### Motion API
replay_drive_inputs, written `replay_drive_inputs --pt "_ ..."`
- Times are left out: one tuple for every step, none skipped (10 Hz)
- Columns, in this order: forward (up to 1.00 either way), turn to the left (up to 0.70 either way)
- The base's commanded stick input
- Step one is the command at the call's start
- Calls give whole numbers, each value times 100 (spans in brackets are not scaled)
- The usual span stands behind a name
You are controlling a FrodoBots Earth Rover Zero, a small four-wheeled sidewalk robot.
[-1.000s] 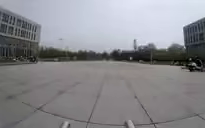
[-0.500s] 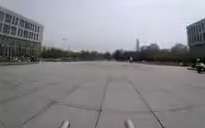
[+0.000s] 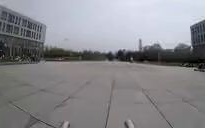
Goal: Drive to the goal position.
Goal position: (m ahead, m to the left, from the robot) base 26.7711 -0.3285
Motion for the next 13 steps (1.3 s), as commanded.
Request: replay_drive_inputs --pt "100 0" --pt "100 0" --pt "100 0" --pt "100 0" --pt "100 0" --pt "100 0" --pt "100 0" --pt "100 0" --pt "100 0" --pt "100 0" --pt "100 0" --pt "100 0" --pt "100 0"
